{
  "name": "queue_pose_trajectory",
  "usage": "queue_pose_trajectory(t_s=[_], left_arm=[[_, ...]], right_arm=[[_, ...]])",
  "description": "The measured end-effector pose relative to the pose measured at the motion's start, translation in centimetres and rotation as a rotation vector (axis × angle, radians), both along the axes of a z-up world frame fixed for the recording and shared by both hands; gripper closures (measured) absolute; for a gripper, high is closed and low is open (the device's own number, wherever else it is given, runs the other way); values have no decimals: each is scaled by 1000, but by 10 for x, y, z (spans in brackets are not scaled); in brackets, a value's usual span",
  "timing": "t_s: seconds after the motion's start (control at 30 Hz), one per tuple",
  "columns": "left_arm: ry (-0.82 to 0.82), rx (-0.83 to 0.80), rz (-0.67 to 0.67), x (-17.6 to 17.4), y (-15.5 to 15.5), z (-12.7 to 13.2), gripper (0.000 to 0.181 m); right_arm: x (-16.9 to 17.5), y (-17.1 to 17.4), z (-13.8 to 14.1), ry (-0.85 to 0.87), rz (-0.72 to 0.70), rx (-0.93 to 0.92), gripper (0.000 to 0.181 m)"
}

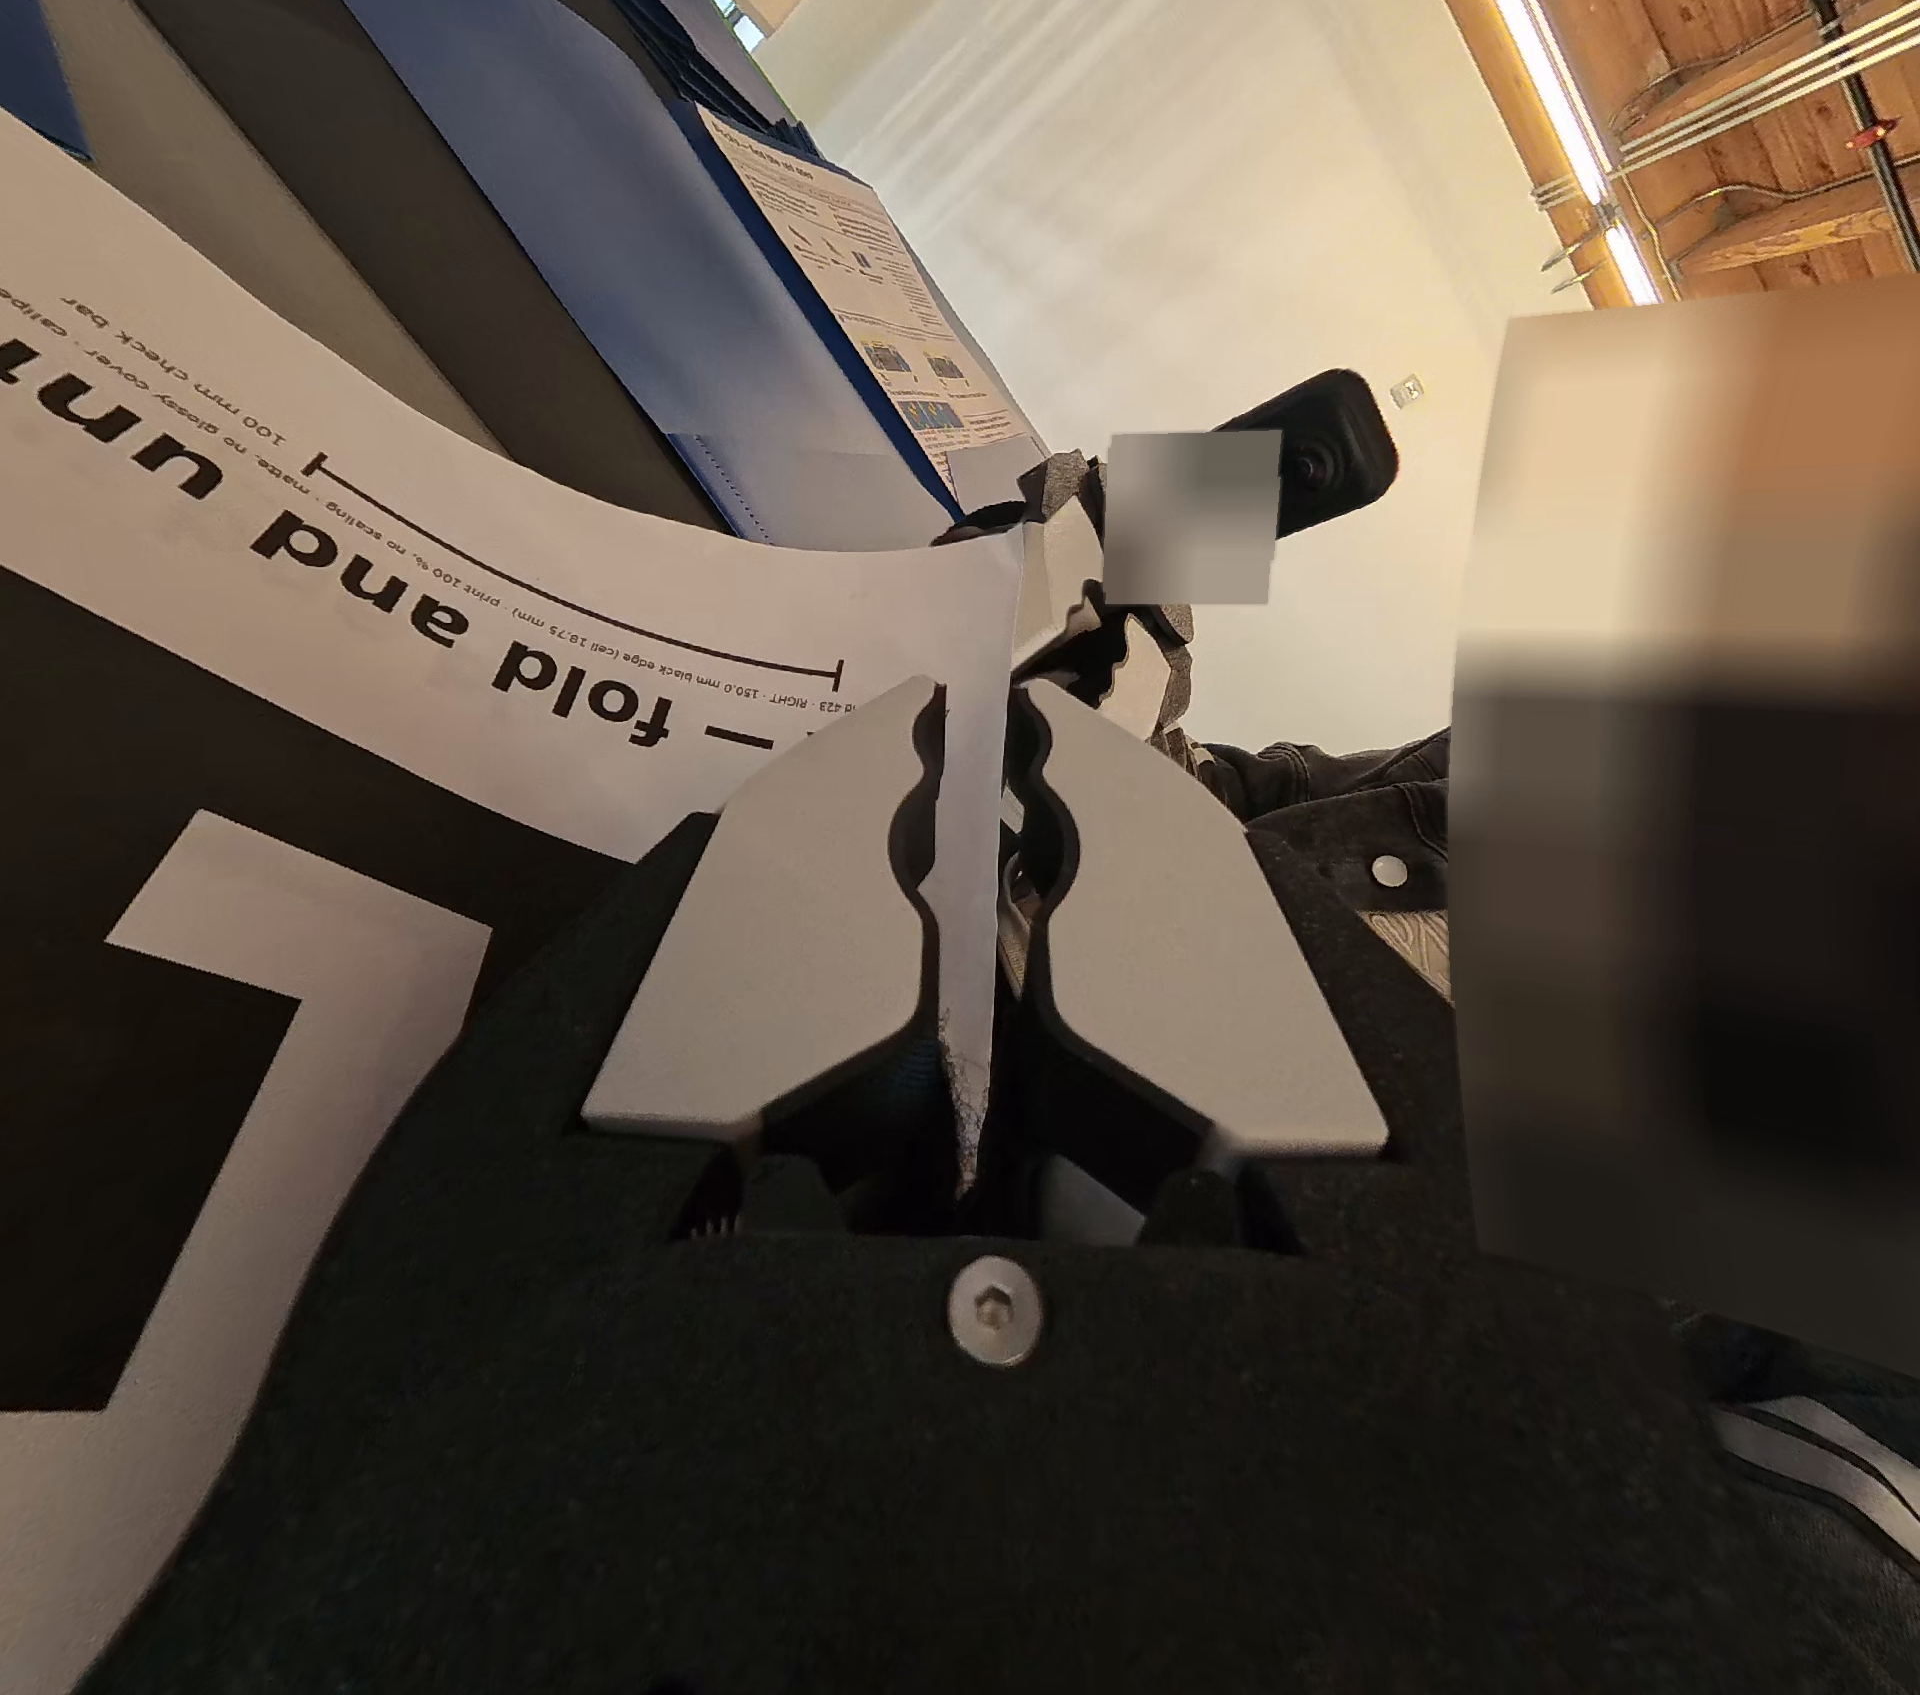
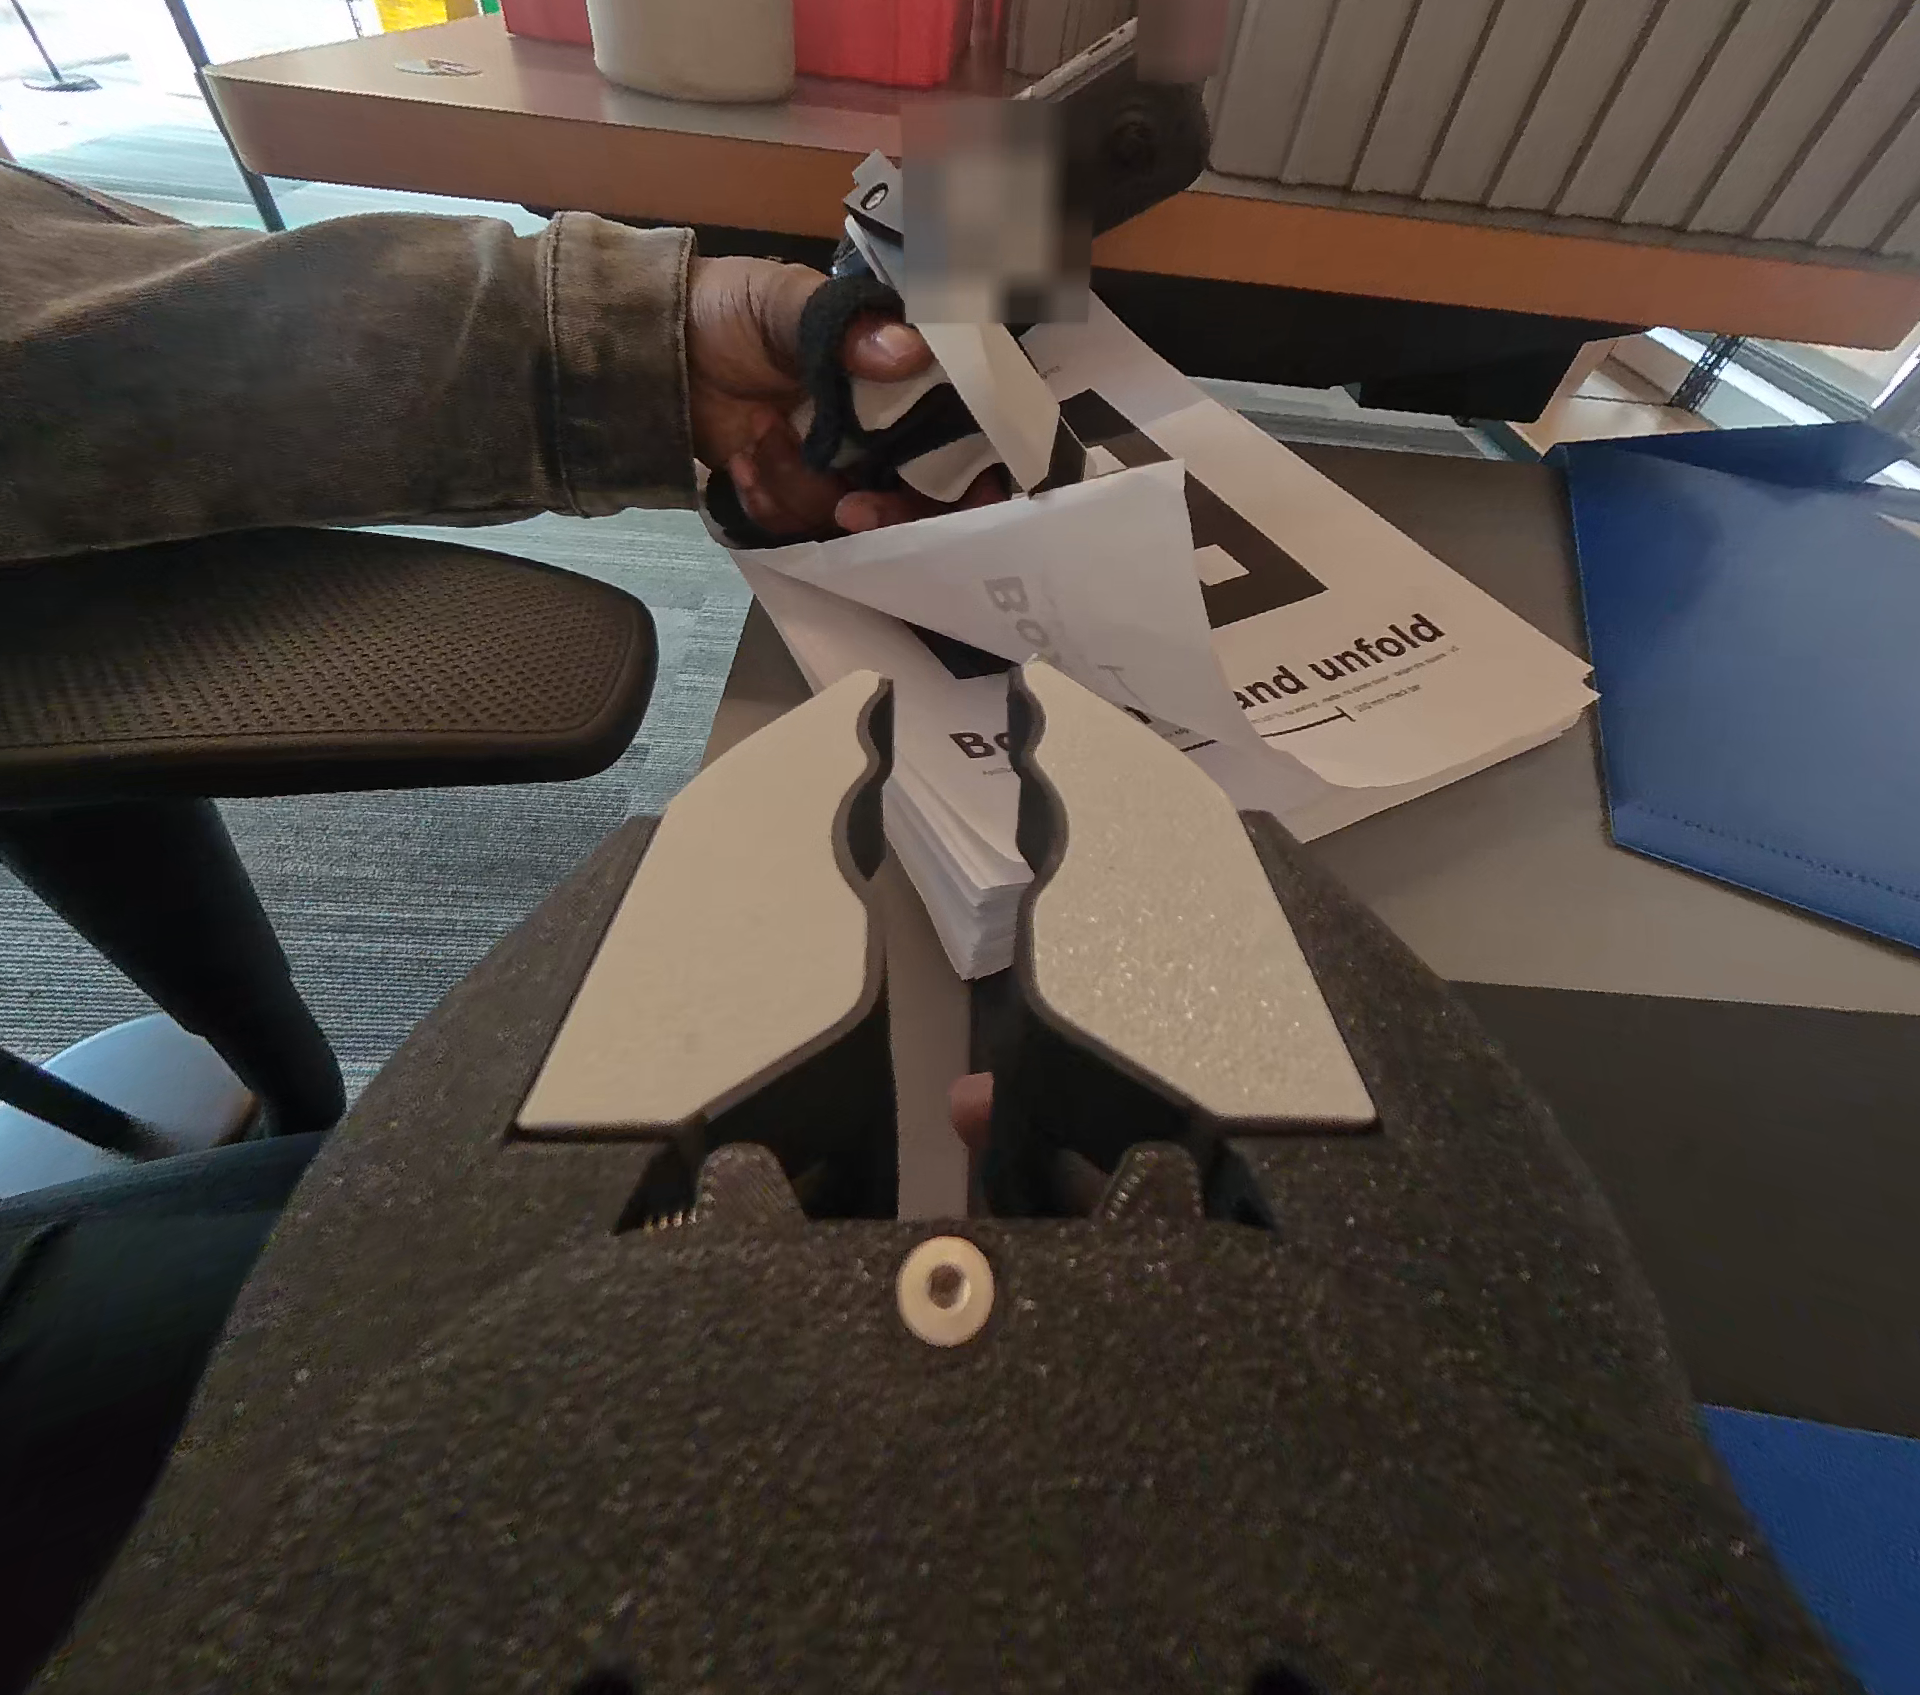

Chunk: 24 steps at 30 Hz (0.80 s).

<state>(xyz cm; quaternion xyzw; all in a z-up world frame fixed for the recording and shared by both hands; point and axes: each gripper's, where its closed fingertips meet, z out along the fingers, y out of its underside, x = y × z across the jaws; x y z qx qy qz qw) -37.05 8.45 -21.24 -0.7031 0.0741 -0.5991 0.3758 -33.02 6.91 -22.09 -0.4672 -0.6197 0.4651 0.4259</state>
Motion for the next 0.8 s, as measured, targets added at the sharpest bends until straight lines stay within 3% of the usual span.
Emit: queue_pose_trajectory(t_s=[0.3, 0.5, 0.57, 0.67, 0.8], left_arm=[[2, 1, -9, 1, -1, 0, 164], [104, 32, -37, 11, -4, -3, 139], [177, 94, -46, 18, -10, 9, 130], [419, 182, 3, 24, -14, 26, 128], [1075, 215, 62, 21, -14, -13, 106]], right_arm=[[-2, 3, -4, -35, -19, -22, 157], [3, 23, 11, 64, -95, -152, 157], [8, 32, 20, 124, -98, -263, 157], [18, 48, 33, 233, -111, -448, 157], [26, 60, 39, 301, -123, -543, 154]])
